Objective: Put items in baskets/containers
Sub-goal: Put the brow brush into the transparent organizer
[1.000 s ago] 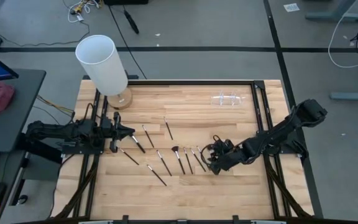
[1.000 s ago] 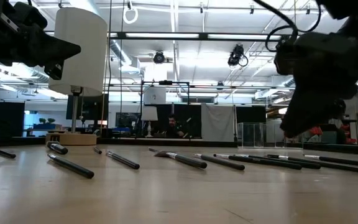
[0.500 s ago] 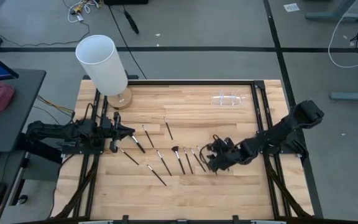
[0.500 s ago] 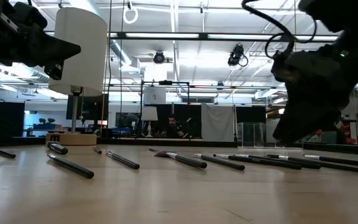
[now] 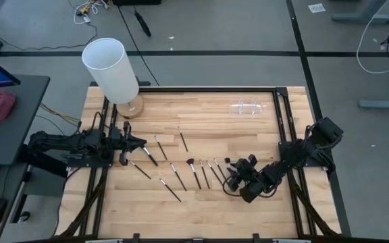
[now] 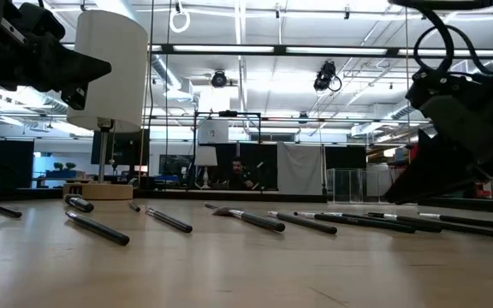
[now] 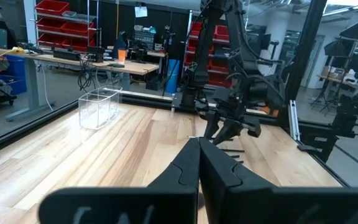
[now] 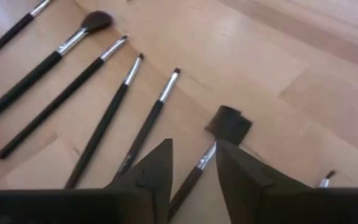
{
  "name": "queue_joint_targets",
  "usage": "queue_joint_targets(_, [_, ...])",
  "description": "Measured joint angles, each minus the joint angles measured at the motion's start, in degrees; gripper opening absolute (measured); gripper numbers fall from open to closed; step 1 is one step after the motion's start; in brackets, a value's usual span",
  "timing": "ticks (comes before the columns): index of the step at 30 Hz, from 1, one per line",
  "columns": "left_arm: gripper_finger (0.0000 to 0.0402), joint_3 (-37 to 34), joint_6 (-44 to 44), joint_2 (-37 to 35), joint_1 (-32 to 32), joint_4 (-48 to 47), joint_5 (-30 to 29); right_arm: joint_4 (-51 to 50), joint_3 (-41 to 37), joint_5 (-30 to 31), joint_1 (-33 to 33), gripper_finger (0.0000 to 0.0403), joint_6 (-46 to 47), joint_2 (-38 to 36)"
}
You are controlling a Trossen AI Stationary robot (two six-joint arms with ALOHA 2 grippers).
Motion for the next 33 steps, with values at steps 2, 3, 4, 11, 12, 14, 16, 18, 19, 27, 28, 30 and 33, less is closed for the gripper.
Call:
queue_joint_targets(2, [0.0005,0.0,0.0,0.0,0.0,0.0,0.0,0.0,0.0,0.2,0.0,0.0116,0.6,0.9])
queue_joint_targets(3, [0.0005,0.0,0.0,0.0,0.0,0.0,0.0,0.0,0.0,0.1,0.0,0.0114,1.1,1.5])
queue_joint_targets(4, [0.0005,0.0,0.0,0.0,0.0,0.0,0.0,0.1,0.0,0.2,-0.1,0.0113,1.5,2.1])
queue_joint_targets(11, [0.0005,0.0,0.0,0.0,0.0,0.0,0.0,0.3,0.0,-0.5,-0.1,0.0113,4.8,3.5])
queue_joint_targets(12, [0.0005,0.0,0.0,0.0,0.0,0.0,0.0,0.3,0.0,-0.8,-0.1,0.0117,5.7,3.5])
queue_joint_targets(14, [0.0005,0.0,0.0,0.0,0.0,0.0,0.0,0.3,0.0,-1.9,-0.2,0.0125,6.5,3.5])
queue_joint_targets(16, [0.0005,0.0,0.0,0.0,0.0,0.0,0.0,0.4,0.1,-2.9,-0.2,0.0133,6.2,3.7])
queue_joint_targets(18, [0.0005,0.0,0.0,0.0,0.0,0.0,0.0,0.6,0.2,-2.6,0.2,0.0138,6.0,4.7])
queue_joint_targets(19, [0.0005,0.0,0.0,0.0,0.0,0.0,0.0,0.8,0.2,-2.1,0.5,0.0139,6.0,5.2])
queue_joint_targets(27, [0.0005,0.0,0.0,0.0,0.0,0.0,0.0,3.7,0.2,4.7,2.3,0.0117,7.2,11.3])
queue_joint_targets(28, [0.0005,0.0,0.0,0.0,0.0,0.0,0.0,4.0,0.2,5.7,2.5,0.0111,7.9,11.9])
queue_joint_targets(30, [0.0005,0.0,0.0,0.0,0.0,0.0,0.0,4.4,0.2,7.6,3.0,0.0094,9.2,13.2])
queue_joint_targets(33, [0.0005,0.0,0.0,0.0,0.0,0.0,0.0,6.6,0.2,9.9,3.3,0.0058,10.0,14.9])
